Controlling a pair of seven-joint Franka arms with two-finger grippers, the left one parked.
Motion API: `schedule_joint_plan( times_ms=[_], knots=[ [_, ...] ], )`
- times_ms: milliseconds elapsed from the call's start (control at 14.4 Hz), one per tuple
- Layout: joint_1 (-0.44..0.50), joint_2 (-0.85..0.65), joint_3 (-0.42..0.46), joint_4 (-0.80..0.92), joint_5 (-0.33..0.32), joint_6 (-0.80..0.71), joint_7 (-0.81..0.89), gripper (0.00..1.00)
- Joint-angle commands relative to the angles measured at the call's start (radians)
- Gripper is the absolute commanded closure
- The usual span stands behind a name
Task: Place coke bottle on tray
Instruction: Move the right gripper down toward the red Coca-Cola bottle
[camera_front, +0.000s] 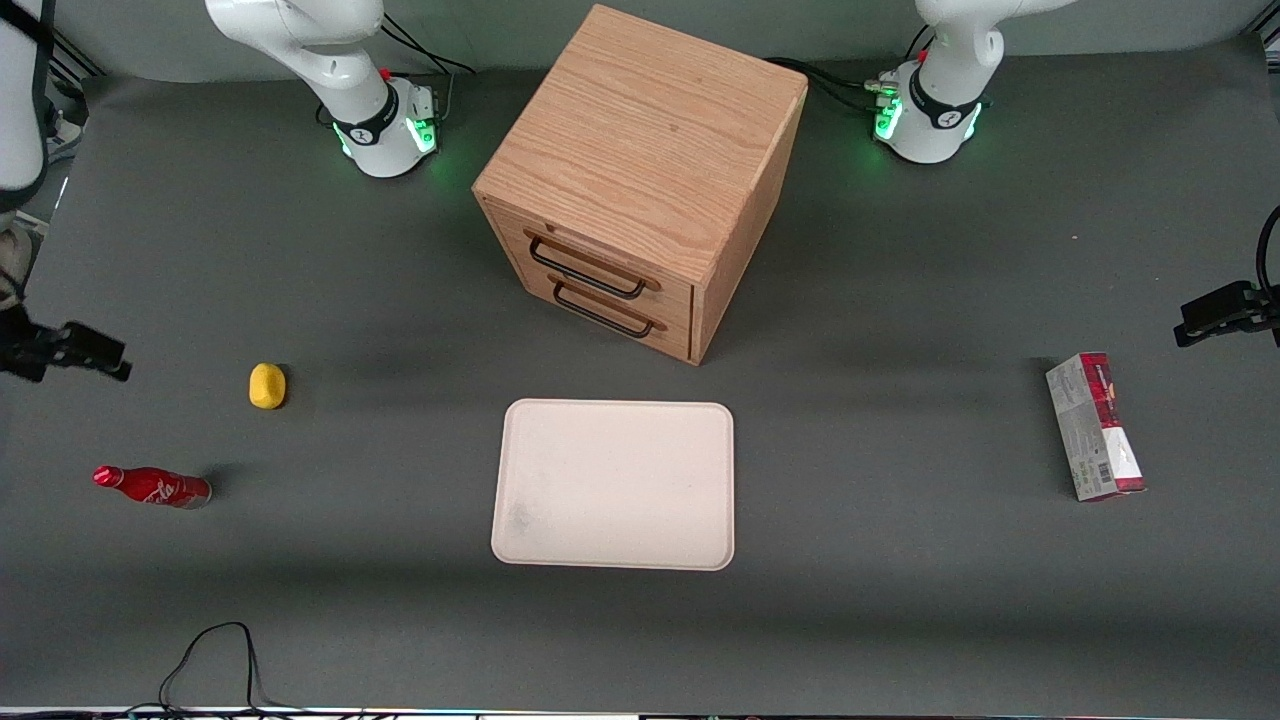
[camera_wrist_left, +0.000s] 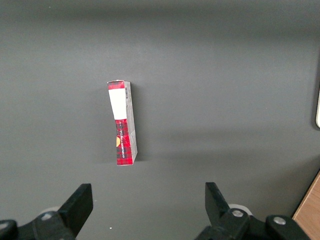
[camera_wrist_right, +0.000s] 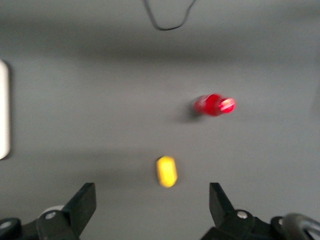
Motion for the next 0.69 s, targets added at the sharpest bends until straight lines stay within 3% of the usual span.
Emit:
schedule_joint_plan(
  times_ms=[0, 277, 624],
  knots=[
    [-0.028, 0.133, -0.039, 0.079, -0.001, 0.076, -0.107, 0.0],
    [-0.053, 0.239, -0.071, 0.053, 0.04, 0.257, -0.202, 0.0],
    [-0.093, 0.355, -0.082, -0.018, 0.236, 0.475, -0.322, 0.0]
  ],
)
